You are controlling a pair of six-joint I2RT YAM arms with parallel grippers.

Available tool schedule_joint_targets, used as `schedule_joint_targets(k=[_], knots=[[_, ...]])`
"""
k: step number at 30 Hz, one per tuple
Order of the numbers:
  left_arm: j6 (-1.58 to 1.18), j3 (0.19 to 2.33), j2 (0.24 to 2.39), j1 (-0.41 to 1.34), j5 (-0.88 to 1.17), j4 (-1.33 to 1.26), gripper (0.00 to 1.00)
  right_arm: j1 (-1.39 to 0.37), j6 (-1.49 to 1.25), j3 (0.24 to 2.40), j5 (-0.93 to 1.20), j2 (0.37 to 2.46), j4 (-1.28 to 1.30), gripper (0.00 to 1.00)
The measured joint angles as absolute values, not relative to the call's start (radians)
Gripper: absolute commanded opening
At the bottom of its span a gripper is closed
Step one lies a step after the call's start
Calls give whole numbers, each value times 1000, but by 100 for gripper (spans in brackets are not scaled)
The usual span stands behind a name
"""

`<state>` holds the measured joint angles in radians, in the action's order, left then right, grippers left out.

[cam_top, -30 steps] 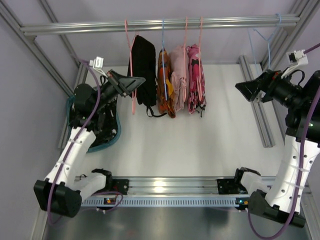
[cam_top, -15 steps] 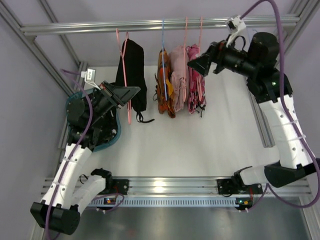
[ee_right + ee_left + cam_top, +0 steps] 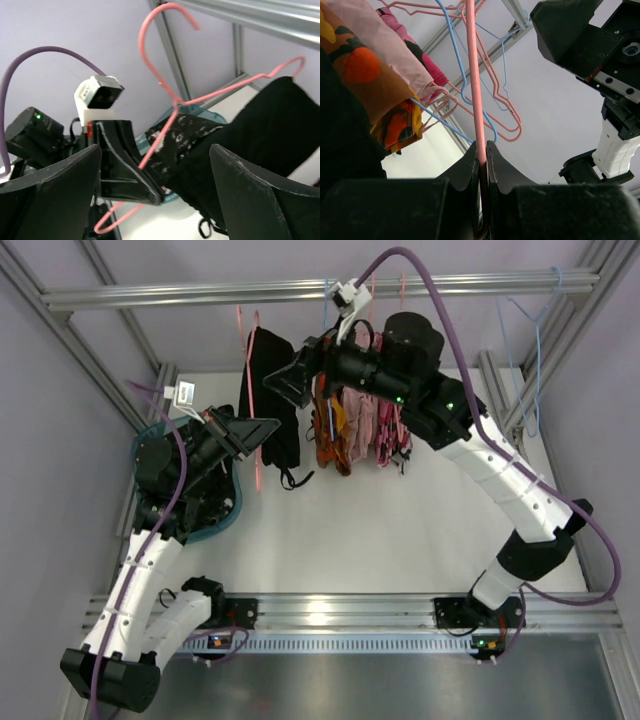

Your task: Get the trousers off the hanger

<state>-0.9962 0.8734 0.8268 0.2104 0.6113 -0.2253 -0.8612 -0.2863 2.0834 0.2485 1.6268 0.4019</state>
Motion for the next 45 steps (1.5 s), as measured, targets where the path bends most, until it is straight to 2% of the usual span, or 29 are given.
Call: schedule_joint_targets(k=[9,12,15,20,24,25,27,28,29,32,39,45], knots=[[-994,876,826,210,612,-220,0,-960,-367,2083,185,1737,363,89],[-992,881,823,210,613,-215,0,-970,-396,2083,184,1779,358,82],[-992,883,813,210,619,-215,0,-971,-429,2084,196,1814,337,66],[-990,884,800,210,639,-215,0,-971,-475,2115,211,1857,315,47],[-981,884,794,210,646,-208,0,-975,-517,2138,237,1868,284,0],[-973,884,794,210,649,-208,0,-978,-535,2141,241,1868,283,0],[-951,884,793,210,649,-210,10,-980,-570,2143,248,1868,277,0],[-940,884,791,210,648,-207,18,-980,-580,2143,252,1868,277,0],[-929,884,789,210,646,-203,34,-980,-586,2142,256,1868,278,0],[-884,890,776,210,638,-193,66,-979,-585,2140,266,1868,297,0],[-710,947,669,210,611,-65,75,-977,-599,2084,309,1826,291,0],[-482,977,538,210,572,148,76,-972,-657,1981,381,1731,267,0]])
